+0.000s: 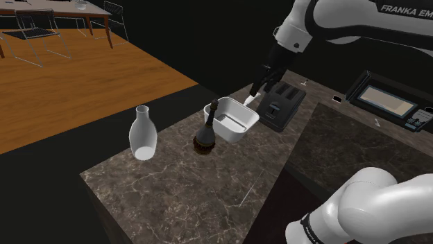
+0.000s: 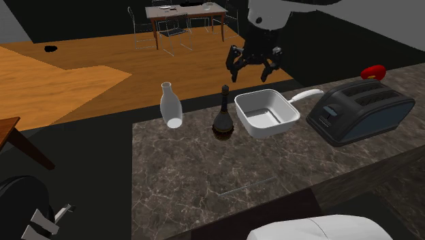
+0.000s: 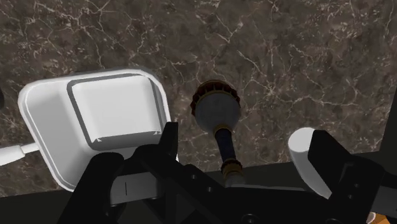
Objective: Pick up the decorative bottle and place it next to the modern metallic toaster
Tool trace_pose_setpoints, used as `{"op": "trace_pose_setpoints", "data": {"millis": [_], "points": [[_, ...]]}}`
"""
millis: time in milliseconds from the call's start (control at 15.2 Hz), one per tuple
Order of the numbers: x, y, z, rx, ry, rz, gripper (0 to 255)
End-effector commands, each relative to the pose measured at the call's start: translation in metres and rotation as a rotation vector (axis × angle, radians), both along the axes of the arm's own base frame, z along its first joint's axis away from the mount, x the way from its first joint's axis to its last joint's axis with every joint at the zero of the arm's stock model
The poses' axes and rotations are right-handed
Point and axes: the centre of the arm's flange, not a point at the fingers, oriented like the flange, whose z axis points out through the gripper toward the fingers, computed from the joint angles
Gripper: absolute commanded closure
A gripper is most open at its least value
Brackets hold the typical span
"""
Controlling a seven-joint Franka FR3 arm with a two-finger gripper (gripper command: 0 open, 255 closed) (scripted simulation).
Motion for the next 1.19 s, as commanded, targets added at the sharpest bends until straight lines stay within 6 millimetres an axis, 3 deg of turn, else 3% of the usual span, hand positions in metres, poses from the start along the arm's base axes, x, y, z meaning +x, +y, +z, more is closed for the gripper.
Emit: {"op": "trace_pose_setpoints", "data": {"millis": [0,726,1122], "points": [[0.026,0.01,-0.013,-0.015,0.013,-0.003,0],[0.151,0.059,-0.094,-0.102,0.087,-0.019,0],[0.158,0.061,-0.125,-0.106,0.091,-0.02,0]]}}
